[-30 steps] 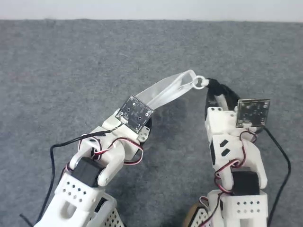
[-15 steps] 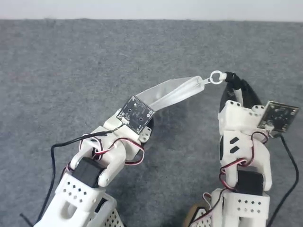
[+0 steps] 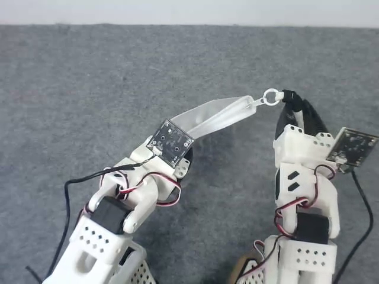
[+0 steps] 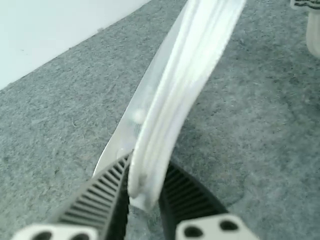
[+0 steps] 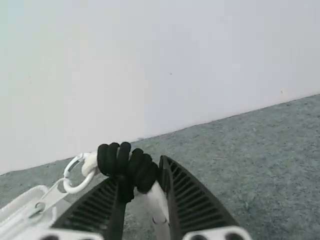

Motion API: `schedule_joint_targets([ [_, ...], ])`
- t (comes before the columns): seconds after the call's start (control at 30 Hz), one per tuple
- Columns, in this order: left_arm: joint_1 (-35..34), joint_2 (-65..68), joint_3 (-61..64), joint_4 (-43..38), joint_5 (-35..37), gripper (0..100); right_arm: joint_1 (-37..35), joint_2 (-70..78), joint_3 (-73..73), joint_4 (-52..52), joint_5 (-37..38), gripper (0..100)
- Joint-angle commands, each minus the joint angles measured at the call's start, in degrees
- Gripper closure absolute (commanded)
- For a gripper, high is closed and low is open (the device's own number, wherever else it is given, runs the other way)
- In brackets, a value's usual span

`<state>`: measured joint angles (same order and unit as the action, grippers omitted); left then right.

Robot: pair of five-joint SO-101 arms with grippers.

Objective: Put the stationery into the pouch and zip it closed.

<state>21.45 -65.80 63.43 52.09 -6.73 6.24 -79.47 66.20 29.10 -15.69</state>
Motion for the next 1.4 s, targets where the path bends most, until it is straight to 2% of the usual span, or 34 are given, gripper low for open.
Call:
schedule_joint_targets([
  [0.0,-3.3,-0.1,0.7,0.0,1.0,99,7.0,-2.0,-3.3,-0.1,-1.5,96.8],
  [0.17,-3.3,-0.1,0.7,0.0,1.2,99,3.6,-2.0,-5.4,5.0,-0.5,84.3],
  [0.33,-3.3,-0.1,0.7,-0.1,1.3,99,-5.8,-2.0,-5.3,6.6,8.0,87.1],
  [0.5,-6.0,-0.1,0.7,-2.2,2.8,99,-11.1,-2.0,-4.1,7.4,11.5,86.8],
  [0.73,-10.2,-0.1,-0.2,-3.5,5.5,99,-11.0,-2.0,-3.9,7.8,11.3,86.8],
  [0.93,-20.6,-0.1,-2.5,-6.8,11.3,99,-11.0,-2.0,-3.8,7.8,11.2,86.8],
  [1.07,-25.1,-0.1,-3.0,-10.2,13.9,99,-11.0,-2.0,-3.8,7.8,11.2,86.8],
  [1.23,-25.1,-0.1,-2.6,-12.5,13.9,99,-11.0,-2.0,-3.8,7.8,11.2,86.8],
  [1.37,-21.3,0.0,-1.7,-12.3,13.7,98,-11.0,-2.0,-3.8,7.8,11.2,86.8],
])
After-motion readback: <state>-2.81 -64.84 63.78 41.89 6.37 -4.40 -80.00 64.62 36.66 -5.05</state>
